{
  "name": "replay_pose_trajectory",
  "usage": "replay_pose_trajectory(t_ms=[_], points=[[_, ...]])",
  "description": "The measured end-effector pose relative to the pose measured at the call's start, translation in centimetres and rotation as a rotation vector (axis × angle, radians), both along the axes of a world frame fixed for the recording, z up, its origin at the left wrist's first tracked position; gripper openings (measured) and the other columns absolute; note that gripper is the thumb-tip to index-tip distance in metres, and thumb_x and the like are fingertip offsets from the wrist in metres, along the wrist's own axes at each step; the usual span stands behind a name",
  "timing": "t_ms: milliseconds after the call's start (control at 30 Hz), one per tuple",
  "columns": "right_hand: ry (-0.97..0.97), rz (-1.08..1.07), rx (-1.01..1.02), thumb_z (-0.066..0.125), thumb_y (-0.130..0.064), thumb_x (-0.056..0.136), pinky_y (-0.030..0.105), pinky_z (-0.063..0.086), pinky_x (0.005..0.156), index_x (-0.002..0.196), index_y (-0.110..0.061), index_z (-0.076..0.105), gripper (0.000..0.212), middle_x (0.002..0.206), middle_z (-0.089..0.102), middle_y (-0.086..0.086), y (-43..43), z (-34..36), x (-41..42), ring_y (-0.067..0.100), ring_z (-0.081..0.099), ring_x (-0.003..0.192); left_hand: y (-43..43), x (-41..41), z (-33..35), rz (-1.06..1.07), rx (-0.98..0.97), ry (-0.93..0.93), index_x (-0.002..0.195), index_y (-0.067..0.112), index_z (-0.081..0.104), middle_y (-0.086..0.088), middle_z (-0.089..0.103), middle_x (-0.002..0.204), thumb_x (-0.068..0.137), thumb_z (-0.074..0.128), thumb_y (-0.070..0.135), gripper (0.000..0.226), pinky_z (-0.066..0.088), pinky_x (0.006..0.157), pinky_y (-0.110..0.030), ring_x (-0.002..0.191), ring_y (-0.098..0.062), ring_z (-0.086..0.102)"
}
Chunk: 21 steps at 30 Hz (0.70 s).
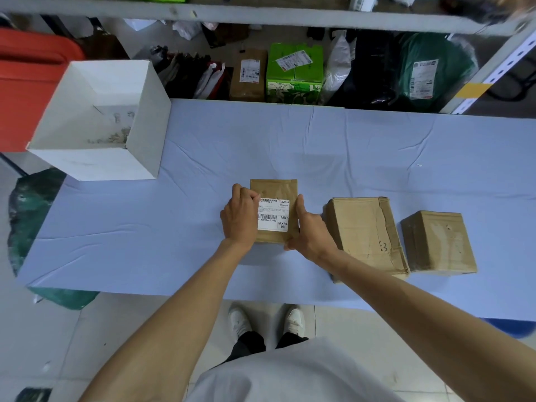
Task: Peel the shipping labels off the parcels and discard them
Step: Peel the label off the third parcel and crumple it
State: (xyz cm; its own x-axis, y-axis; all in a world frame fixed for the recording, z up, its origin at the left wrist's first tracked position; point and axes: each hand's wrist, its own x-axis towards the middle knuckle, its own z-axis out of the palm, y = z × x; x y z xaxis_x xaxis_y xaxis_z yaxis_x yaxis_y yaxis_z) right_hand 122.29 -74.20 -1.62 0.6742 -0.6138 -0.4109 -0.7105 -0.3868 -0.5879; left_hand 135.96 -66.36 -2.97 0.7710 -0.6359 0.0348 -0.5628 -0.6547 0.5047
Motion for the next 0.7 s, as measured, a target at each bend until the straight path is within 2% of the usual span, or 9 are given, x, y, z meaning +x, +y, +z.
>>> replay_pose_trajectory(t_ms=[133, 367, 533, 633, 700], points=[[-0.004, 0.008, -0.012, 0.081, -0.006, 0.07, 0.034, 0.049, 0.089, 0.152, -0.01, -0.009, 0.121, 0.119, 0.059, 0.013, 0.0, -0.1, -0.1, 0.028, 0.057, 0.108, 0.0, 0.1, -0.1, 0.0, 0.004, 0.012, 0.091, 0.008, 0.06, -0.009, 0.051, 0.108, 0.098, 0.048, 0.025, 0.022, 0.039, 0.066, -0.036, 0.08, -0.034, 0.059], [0.004, 0.014, -0.034, 0.081, -0.006, 0.07, 0.032, 0.047, 0.083, 0.152, -0.009, -0.01, 0.121, 0.115, 0.059, 0.014, 0.0, -0.4, -0.1, 0.029, 0.057, 0.105, 0.3, 0.2, -0.6, -0.011, -0.1, 0.095, 0.089, 0.006, 0.061, -0.008, 0.05, 0.109, 0.096, 0.053, 0.024, 0.021, 0.045, 0.071, -0.036, 0.081, -0.03, 0.061], [-0.001, -0.027, 0.006, 0.081, -0.006, 0.07, 0.034, 0.049, 0.09, 0.152, -0.01, -0.01, 0.123, 0.123, 0.056, 0.013, -0.2, -0.4, 0.1, 0.029, 0.055, 0.111, 0.8, 0.1, -0.7, 0.037, -0.245, 0.251, 0.09, 0.01, 0.06, -0.002, 0.054, 0.107, 0.094, 0.056, 0.021, 0.013, 0.038, 0.071, -0.026, 0.085, -0.02, 0.061], [-0.002, -0.021, -0.006, 0.081, -0.006, 0.07, 0.034, 0.05, 0.089, 0.152, -0.011, -0.008, 0.122, 0.123, 0.057, 0.013, 0.0, -0.4, 0.1, 0.029, 0.056, 0.109, 1.3, 0.2, -0.6, 0.039, -0.356, 0.348, 0.09, 0.02, 0.059, 0.005, 0.056, 0.104, 0.09, 0.061, 0.022, 0.003, 0.046, 0.071, -0.016, 0.085, -0.007, 0.061], [0.004, -0.007, -0.021, 0.081, -0.007, 0.07, 0.035, 0.05, 0.087, 0.152, -0.011, -0.008, 0.122, 0.12, 0.058, 0.014, 0.0, -0.4, 0.0, 0.029, 0.057, 0.108, 1.6, 0.1, -0.5, 0.031, -0.401, 0.394, 0.092, 0.025, 0.061, 0.01, 0.056, 0.103, 0.086, 0.067, 0.023, 0.009, 0.046, 0.073, -0.008, 0.086, 0.002, 0.061]])
